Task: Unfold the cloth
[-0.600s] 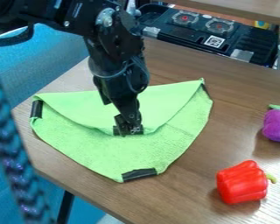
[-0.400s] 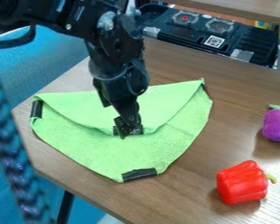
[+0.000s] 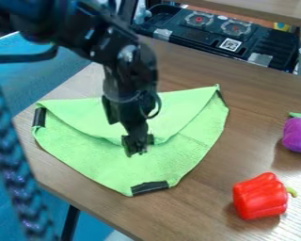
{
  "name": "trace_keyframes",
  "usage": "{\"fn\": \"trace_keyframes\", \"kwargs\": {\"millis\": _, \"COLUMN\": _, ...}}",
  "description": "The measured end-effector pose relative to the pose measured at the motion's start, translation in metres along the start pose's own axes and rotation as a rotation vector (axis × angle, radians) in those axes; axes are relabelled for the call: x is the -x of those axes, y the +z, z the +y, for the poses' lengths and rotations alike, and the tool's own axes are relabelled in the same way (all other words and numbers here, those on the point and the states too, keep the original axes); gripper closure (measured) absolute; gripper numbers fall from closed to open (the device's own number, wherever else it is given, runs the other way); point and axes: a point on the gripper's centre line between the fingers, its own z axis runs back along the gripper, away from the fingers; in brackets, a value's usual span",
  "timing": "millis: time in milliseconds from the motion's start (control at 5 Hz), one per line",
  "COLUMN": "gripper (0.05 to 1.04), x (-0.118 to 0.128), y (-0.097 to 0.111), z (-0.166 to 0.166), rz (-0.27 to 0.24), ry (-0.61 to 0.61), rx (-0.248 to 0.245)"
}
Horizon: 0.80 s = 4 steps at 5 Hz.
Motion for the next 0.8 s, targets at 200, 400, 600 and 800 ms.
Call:
{"fn": "trace_keyframes", "kwargs": {"millis": 200, "gripper": 0.082, "x": -0.002, "y": -0.014, "z": 0.005, "rz": 0.002, "ry": -0.004, "rx": -0.051}}
{"fn": "trace_keyframes", "kwargs": {"millis": 400, "gripper": 0.082, "x": -0.001, "y": -0.026, "z": 0.007, "rz": 0.017, "ry": -0.010, "rx": -0.075}}
{"fn": "trace_keyframes", "kwargs": {"millis": 600, "gripper": 0.082, "x": -0.001, "y": -0.030, "z": 0.006, "rz": 0.024, "ry": -0.020, "rx": -0.088}}
{"fn": "trace_keyframes", "kwargs": {"millis": 800, "gripper": 0.082, "x": -0.005, "y": -0.034, "z": 0.008, "rz": 0.025, "ry": -0.014, "rx": -0.096}}
